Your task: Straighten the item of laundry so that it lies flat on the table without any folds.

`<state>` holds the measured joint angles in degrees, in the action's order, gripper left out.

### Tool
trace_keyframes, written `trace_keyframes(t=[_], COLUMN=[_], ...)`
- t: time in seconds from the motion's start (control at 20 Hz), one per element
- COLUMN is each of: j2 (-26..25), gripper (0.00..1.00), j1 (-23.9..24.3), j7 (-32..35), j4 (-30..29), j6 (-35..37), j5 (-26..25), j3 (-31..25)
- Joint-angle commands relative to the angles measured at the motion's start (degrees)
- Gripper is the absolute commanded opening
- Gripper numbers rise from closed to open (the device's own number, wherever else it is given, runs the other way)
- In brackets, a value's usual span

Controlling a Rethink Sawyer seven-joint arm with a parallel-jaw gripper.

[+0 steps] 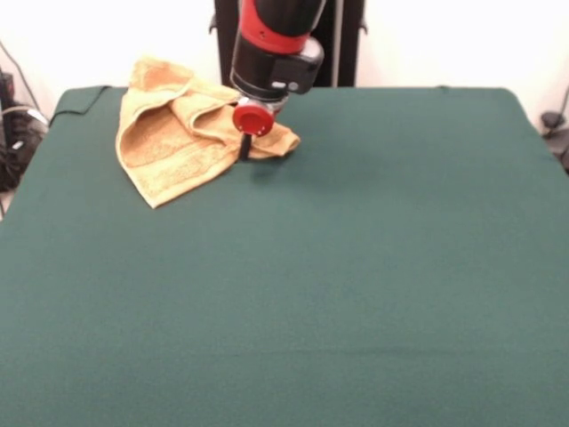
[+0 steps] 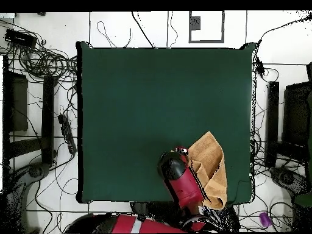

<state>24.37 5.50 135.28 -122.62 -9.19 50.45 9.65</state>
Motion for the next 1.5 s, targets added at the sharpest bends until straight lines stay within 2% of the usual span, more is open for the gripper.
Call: trace_keyframes(t=[0.05,0.35,0.6,0.95,1.5], j2=[3.65,3.62,3.38,2.62,-0.39], gripper=[0.0,0.0,0.0,0.0,0.0], j1=[21.72,21.84,20.64,19.22,13.91], j7=[-9.13,-2.78,1.24,4.17,7.56], j4=[-3.05,-1.51,0.29,2.25,7.48], j6=[4.1,6.74,8.24,8.66,7.98], j5=[-24.87,-32.5,-35.97,-35.3,-30.49], j3=[-16.77,-15.72,-14.89,-15.69,-15.93])
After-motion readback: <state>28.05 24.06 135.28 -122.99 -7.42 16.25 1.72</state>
